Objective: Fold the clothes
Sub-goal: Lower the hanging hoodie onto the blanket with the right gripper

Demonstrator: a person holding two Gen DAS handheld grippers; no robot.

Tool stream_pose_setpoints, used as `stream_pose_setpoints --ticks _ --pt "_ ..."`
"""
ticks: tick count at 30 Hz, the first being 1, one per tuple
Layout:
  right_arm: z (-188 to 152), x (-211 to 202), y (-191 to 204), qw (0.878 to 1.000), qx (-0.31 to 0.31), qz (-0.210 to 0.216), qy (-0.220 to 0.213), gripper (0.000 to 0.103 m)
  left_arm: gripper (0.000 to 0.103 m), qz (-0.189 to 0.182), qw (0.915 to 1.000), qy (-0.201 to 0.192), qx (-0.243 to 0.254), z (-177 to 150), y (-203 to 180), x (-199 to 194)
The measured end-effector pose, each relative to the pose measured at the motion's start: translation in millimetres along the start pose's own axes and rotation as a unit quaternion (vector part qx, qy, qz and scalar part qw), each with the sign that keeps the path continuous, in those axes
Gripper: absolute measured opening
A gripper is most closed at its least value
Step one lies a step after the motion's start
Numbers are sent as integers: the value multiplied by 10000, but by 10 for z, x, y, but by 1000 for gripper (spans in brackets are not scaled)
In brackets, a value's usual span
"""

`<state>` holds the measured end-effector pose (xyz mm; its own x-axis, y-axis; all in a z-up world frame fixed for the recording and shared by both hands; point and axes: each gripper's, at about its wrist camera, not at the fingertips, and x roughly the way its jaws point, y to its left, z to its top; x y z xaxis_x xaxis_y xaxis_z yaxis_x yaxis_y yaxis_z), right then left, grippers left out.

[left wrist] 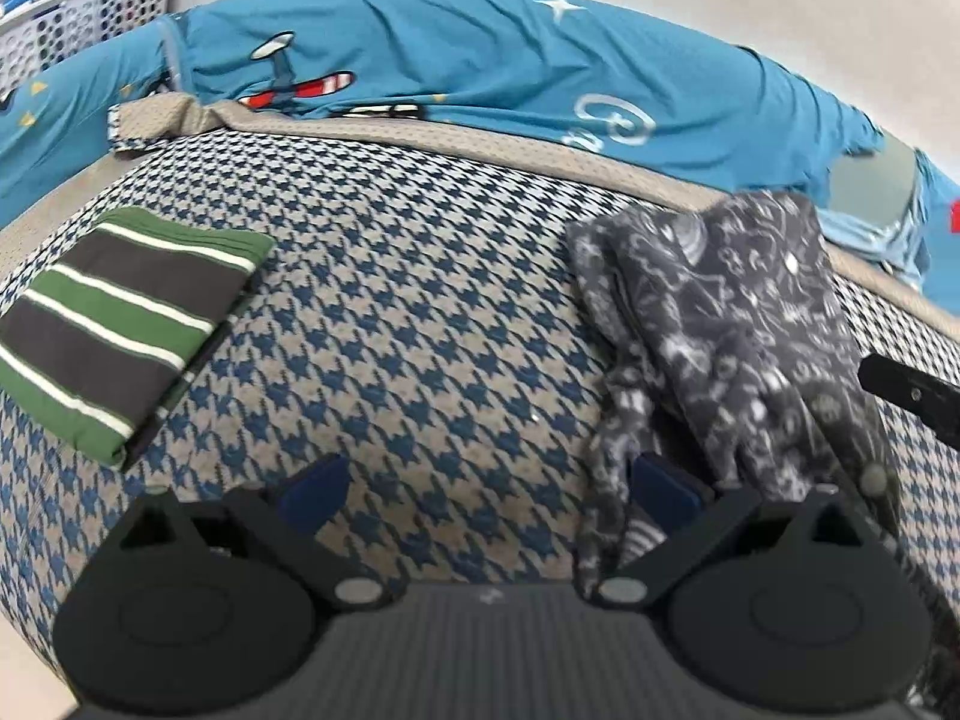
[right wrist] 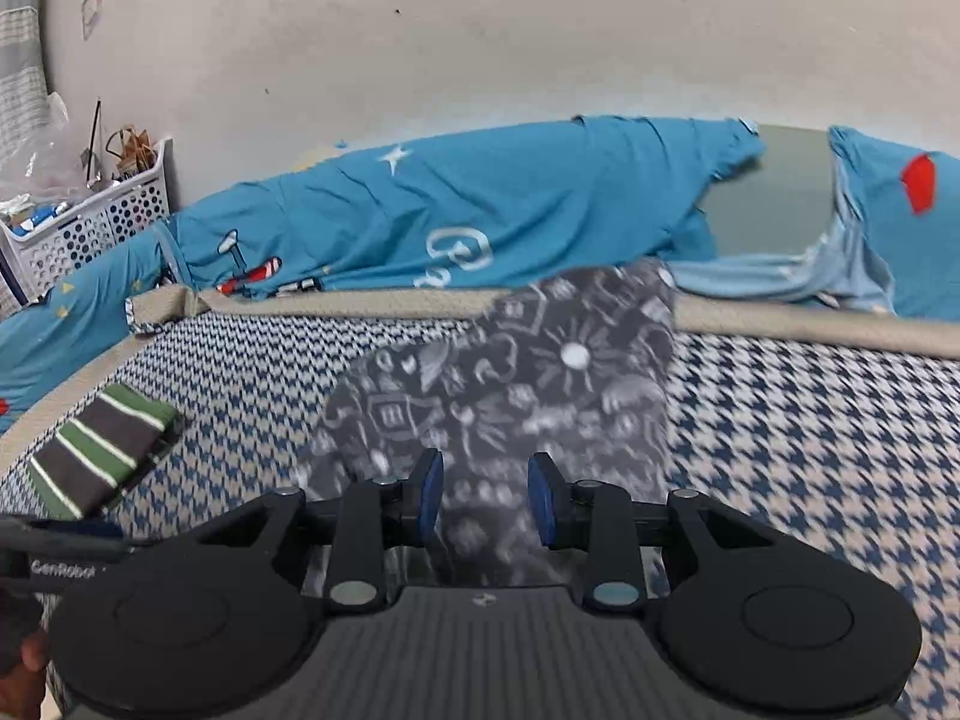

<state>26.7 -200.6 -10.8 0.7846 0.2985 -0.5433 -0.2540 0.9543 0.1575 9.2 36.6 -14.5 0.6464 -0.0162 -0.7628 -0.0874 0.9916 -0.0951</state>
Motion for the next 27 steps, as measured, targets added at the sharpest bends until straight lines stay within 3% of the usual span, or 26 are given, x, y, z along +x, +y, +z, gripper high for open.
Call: stream_pose_setpoints --ticks 13,22,27 --pt "-333 -523 -167 9996 155 -169 132 36 101 11 9959 -96 903 -302 -236 47" --pt "-518 -810 -243 9991 335 -199 185 40 103 197 9935 -1 1120 -455 -218 112" --pt "-596 -893 -283 9984 448 -240 232 41 103 90 9965 203 805 -476 -89 175"
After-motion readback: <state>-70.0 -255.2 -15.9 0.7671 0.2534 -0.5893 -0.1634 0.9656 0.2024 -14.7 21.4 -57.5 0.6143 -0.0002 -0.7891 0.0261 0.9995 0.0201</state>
